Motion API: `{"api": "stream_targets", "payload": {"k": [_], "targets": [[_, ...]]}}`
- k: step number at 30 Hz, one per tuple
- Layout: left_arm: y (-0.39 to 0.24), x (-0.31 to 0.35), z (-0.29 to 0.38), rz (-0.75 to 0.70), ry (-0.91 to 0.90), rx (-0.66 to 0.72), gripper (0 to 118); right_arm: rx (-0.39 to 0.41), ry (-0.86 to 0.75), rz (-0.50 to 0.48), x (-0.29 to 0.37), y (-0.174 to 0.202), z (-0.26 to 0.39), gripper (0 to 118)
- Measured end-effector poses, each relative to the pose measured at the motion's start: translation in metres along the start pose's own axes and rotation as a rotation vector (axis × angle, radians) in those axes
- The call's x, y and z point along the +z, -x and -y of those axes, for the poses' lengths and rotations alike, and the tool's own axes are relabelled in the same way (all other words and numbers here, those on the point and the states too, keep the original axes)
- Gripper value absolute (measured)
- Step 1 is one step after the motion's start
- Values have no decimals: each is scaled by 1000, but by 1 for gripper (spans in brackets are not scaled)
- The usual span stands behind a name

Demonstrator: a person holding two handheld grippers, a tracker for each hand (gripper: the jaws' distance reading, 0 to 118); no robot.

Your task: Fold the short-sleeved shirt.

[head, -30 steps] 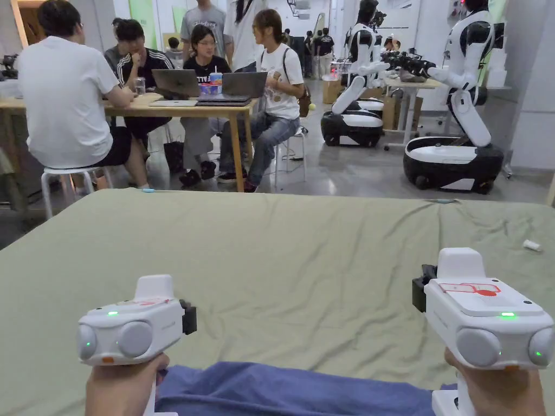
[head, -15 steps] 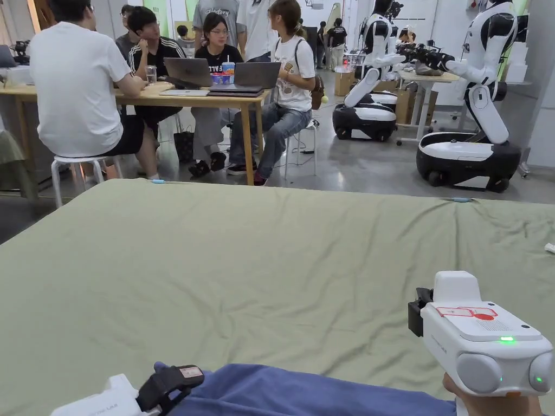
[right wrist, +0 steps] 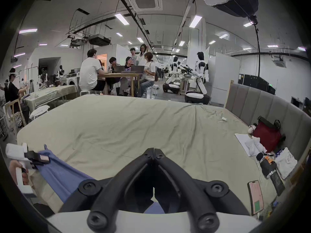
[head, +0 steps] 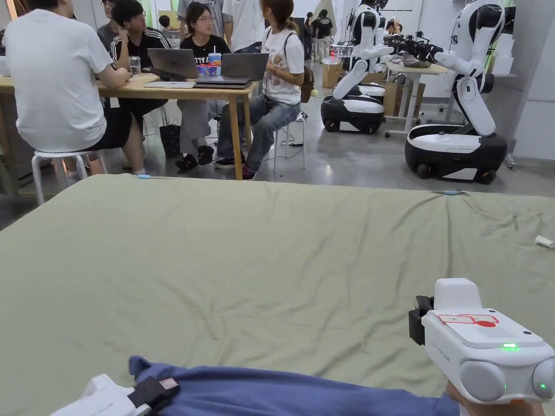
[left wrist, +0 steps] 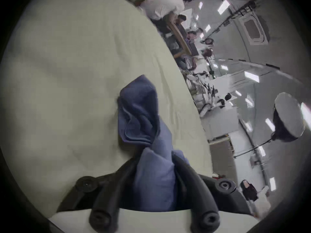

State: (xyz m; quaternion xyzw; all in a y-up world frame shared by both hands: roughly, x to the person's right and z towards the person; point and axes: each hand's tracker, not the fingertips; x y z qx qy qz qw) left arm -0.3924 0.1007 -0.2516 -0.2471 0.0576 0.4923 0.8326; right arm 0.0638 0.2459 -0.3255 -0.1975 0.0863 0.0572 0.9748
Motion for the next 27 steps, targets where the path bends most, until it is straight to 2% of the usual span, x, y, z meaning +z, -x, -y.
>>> {"api": "stream_targets", "payload": {"k": [3,5,6,8,10,12,14,16,19,21,22,23,24,25,26,27], "targets": [[-18,22,-27,-125,-55,-214,9,-5,-1,-5,0,0,0,0],[-47,31,-29,-197,-75,-452,9,1,-3,-10,-1,1,-2,0],[-67,34,-24,-209,-80,-572,9,4,-6,-12,0,2,-2,0],[-100,40,-13,-168,-93,-672,9,6,-10,-20,2,2,-4,0],[-146,34,21,-131,-67,-876,9,21,-16,-20,5,1,-6,0],[-165,12,58,-110,9,-1093,9,24,-22,-18,9,-3,-7,0],[-181,-8,108,-136,90,-1317,9,25,-30,-14,15,-9,-6,0],[-175,-32,157,-191,157,-1480,9,27,-35,-7,15,-17,-2,0],[-164,-49,210,-265,257,-1562,9,26,-37,2,19,-27,7,0],[-153,-62,226,-306,230,-1564,11,21,-21,6,20,-34,9,0],[-151,-62,227,-308,204,-1561,18,20,-18,8,21,-36,11,0],[-152,-62,221,-254,189,-1536,31,20,-13,13,21,-40,12,0],[-160,-55,215,-181,195,-1469,57,19,-8,11,22,-43,12,0],[-168,-48,210,-121,206,-1404,75,18,-3,7,22,-45,12,0],[-180,-37,199,-60,194,-1331,82,18,-2,6,21,-47,12,0],[-197,-25,189,-8,188,-1254,83,18,2,7,19,-47,12,0]]}}
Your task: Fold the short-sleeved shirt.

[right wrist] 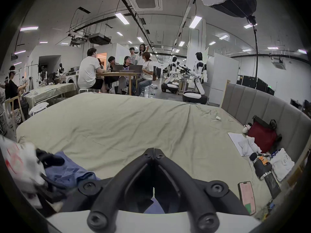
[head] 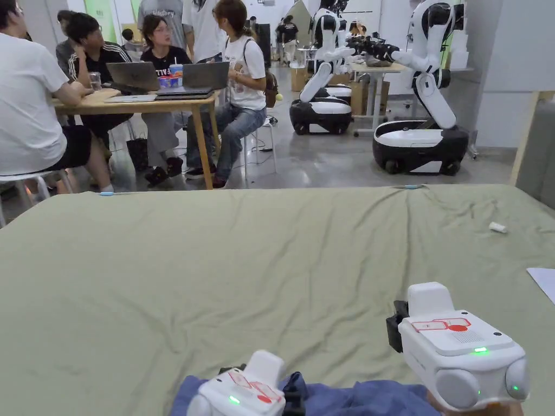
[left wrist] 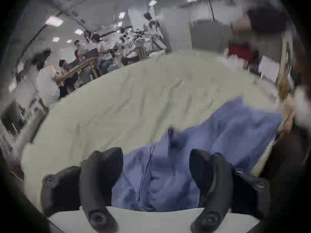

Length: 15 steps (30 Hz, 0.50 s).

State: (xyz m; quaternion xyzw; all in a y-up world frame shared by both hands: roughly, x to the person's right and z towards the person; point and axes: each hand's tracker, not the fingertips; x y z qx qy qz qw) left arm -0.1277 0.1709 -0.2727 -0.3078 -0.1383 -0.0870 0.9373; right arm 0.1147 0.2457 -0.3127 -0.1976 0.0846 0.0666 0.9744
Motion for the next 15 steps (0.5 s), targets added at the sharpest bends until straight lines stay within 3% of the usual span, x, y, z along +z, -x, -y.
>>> {"api": "stream_targets", "payload": {"k": [3,6,7,8,9,11,15], "targets": [[36,19,-24,100,-65,274,83,-13,9,-7,-5,-1,2,0],[70,5,-22,42,12,463,78,-19,15,-16,-3,3,4,0],[79,-1,-14,24,48,488,64,-20,16,-16,-3,4,6,0],[79,-6,-8,31,86,507,38,-23,18,-16,-3,5,7,0],[81,-11,1,55,128,540,3,-27,24,-22,-8,5,12,0],[77,-16,18,68,155,561,0,-29,30,-23,-9,5,14,0],[52,-32,32,229,216,564,0,-31,40,-21,-12,4,15,0]]}}
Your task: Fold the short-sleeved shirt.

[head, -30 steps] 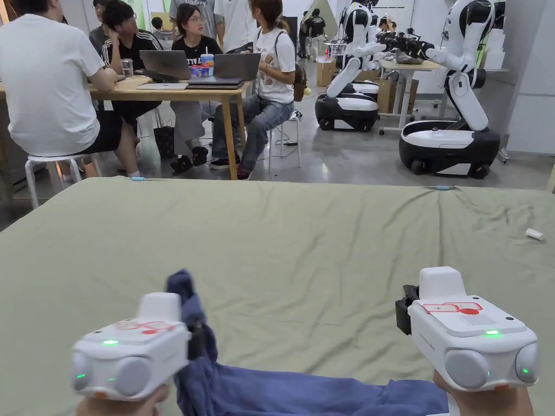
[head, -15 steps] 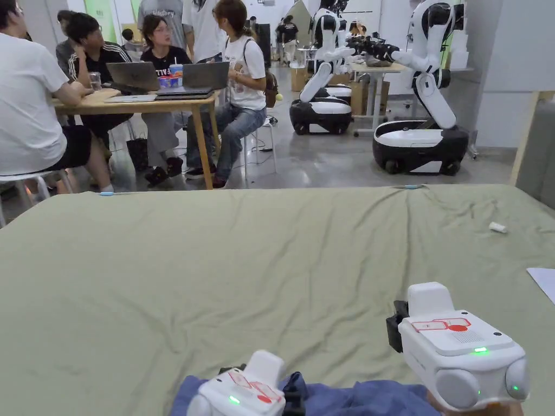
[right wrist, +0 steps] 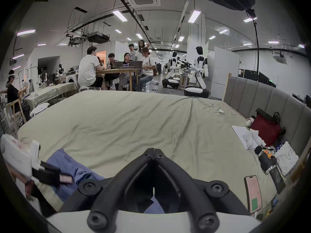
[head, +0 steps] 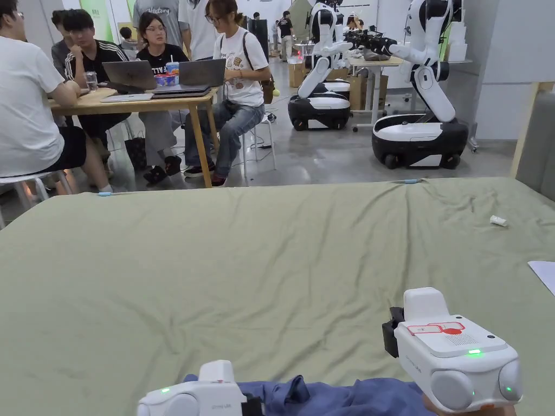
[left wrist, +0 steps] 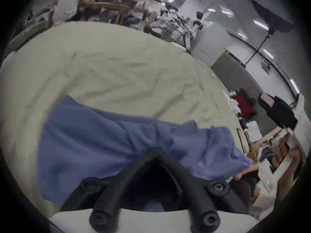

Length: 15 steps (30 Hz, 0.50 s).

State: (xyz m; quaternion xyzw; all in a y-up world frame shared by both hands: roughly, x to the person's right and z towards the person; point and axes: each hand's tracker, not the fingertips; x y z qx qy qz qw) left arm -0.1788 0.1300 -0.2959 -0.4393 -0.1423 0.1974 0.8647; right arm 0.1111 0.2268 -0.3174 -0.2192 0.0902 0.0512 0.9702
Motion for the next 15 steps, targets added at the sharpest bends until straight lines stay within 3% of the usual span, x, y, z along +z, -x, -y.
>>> {"api": "stream_targets", "payload": {"k": [2,8,14,15], "targets": [[-12,-6,5,125,-14,-11,0,-3,3,2,2,0,0,0],[-12,-15,13,78,5,-7,0,14,14,-1,-1,2,4,0],[42,75,8,9,-289,130,2,45,18,-13,-3,10,4,0],[60,80,8,0,-297,179,27,43,19,-15,-4,11,4,0]]}}
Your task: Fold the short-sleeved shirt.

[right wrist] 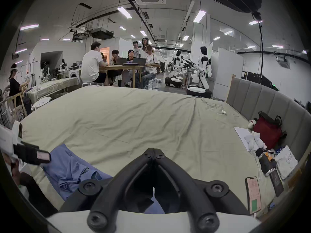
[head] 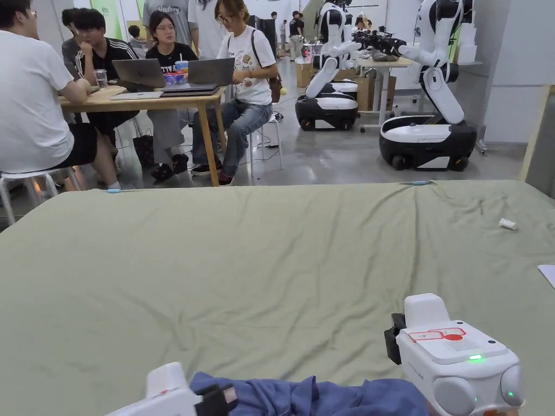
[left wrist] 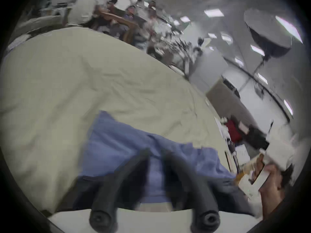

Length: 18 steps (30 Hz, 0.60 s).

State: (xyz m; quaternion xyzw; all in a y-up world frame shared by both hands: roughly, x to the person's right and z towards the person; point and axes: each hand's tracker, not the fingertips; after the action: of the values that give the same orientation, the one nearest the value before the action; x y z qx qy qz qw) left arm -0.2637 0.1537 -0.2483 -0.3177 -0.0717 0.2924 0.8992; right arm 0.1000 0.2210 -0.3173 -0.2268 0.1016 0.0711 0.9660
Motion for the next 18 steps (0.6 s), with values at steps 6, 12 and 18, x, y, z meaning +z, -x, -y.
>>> {"api": "stream_targets", "payload": {"k": [6,12,18], "targets": [[84,12,-16,5,0,398,106,11,-5,-28,1,22,-6,0],[74,-17,-3,240,62,570,106,17,1,-38,-3,32,-9,0],[45,-49,25,195,126,621,19,11,12,-13,-1,25,-7,0]]}}
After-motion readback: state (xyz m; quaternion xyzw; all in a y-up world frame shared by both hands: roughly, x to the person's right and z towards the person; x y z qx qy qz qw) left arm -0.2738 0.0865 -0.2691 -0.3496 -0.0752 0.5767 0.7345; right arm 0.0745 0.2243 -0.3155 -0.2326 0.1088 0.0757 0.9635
